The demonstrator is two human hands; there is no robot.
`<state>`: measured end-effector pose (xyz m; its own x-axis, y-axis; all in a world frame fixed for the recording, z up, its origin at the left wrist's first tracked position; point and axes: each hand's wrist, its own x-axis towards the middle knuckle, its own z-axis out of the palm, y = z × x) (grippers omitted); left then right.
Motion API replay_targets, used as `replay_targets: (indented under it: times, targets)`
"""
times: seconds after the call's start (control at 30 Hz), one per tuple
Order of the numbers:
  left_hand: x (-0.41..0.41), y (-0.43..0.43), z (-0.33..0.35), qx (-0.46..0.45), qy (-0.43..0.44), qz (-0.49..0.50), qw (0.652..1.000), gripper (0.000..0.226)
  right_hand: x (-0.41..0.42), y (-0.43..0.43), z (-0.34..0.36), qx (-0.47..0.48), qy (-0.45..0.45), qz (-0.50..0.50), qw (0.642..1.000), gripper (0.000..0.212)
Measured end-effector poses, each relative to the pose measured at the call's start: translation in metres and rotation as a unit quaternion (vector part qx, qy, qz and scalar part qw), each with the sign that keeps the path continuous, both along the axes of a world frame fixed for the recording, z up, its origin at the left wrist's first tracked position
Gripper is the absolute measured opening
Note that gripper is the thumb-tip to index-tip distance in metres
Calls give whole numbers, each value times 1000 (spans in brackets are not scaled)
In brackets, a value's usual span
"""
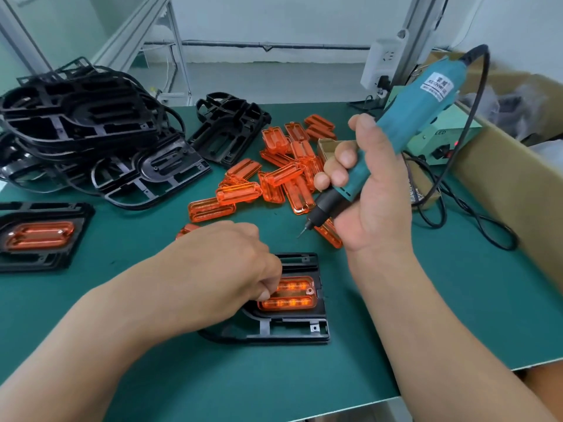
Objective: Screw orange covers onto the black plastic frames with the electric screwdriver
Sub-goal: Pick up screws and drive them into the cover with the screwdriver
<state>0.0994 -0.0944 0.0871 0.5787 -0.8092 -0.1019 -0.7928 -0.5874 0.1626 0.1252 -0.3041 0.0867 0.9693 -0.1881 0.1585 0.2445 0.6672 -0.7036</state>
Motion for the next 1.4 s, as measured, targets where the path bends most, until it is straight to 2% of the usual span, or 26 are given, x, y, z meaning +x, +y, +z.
replay_targets:
  times: [0.13, 0.2, 0.27, 0.33, 0.4, 0.47, 0.5, 0.6, 0.63, 0.67, 0.77, 1.0, 1.2, 1.27, 1.4]
  targets:
    - [-2, 1, -1, 4, -4, 15, 1000, 14, 0, -1, -1, -2, 7, 0, 1000, 14]
    - [-4, 0, -3, 13, -21, 19, 1000, 16, 1, -5, 3, -34, 9, 1, 999, 13]
    - [-5, -1, -5, 16, -34, 21, 999, 17, 2, -15, 12, -112, 8, 31, 993, 11]
    - [-4, -1, -6, 13, -34, 25, 999, 17, 0, -29, 26, -257, -8, 72, 964, 11]
    - [-2, -1, -7, 11, -30, 26, 999, 16, -7, -37, 36, -434, -20, 92, 896, 17]
    - [-1, -1, -7, 12, -27, 29, 999, 16, -20, -37, 37, -568, -17, 104, 816, 22]
    - [-1, -1, -6, 8, -25, 32, 999, 17, -28, -35, 35, -621, -13, 108, 776, 23]
    - [0, 0, -2, -12, -25, 48, 998, 19, -48, -29, 20, -771, -18, 117, 625, 27]
    - [0, 1, -1, -11, -30, 55, 998, 20, -54, -28, 15, -794, -14, 126, 595, 28]
    - [-1, 1, -1, -9, -40, 59, 997, 21, -59, -27, 11, -803, -4, 131, 582, 28]
    - [-3, 2, -3, -9, -73, 56, 996, 21, -70, -27, 0, -803, 10, 121, 584, 29]
    - [-5, -3, 0, -3, -64, 58, 996, 20, -78, -26, -7, -780, 29, 119, 614, 30]
    - [-7, -6, 1, 28, -62, 62, 996, 24, -75, -31, 0, -702, 87, 157, 689, 30]
    - [-8, -7, 2, 29, -62, 63, 996, 23, -74, -30, 2, -702, 91, 170, 686, 30]
    - [-9, -8, 4, 28, -52, 73, 996, 22, -76, -30, 1, -738, 89, 155, 651, 35]
